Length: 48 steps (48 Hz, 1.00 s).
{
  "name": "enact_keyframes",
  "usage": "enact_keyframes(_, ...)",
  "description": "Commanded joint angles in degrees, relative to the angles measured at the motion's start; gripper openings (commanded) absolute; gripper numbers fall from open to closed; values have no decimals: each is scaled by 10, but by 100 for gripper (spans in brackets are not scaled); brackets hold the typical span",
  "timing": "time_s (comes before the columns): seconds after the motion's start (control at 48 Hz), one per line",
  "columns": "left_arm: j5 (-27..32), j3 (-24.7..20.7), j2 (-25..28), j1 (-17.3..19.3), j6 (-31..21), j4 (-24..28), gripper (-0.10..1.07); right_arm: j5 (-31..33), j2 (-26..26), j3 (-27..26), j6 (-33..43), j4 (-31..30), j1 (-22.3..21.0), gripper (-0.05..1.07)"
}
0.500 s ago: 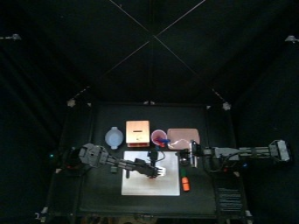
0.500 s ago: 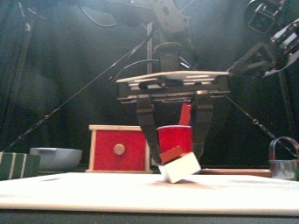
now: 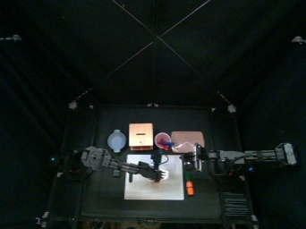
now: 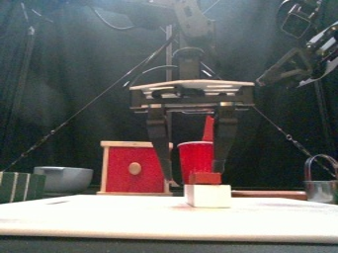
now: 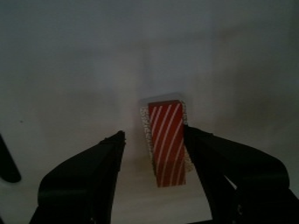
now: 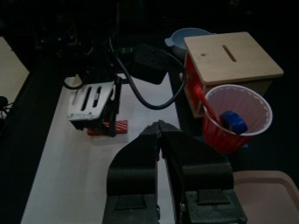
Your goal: Grab assembled salmon sushi
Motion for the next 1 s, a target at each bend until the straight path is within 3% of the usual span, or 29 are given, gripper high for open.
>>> enact_keyframes(0.0, 3, -21, -44, 1, 14, 4, 89, -2, 2, -6, 0, 2, -2, 2)
enact_keyframes(0.229, 3, -22, -93, -4, 97, 12, 89, -3, 0, -10, 0, 18, -3, 2)
enact_keyframes(0.583, -61, 11, -160, -11, 294, 91, 89, -3, -8, -18, 0, 20, -5, 2)
enact_keyframes(0.771, -156, 89, -224, -20, 379, 152, 89, -3, -9, -27, -1, 18, -5, 1)
enact_keyframes(0.917, -249, 192, -284, -18, 410, 156, 89, -3, -9, -36, -4, 11, -7, 1)
enact_keyframes(0.979, -318, 249, -315, -12, 417, 169, 89, -4, -10, -38, -5, 3, -7, 2)
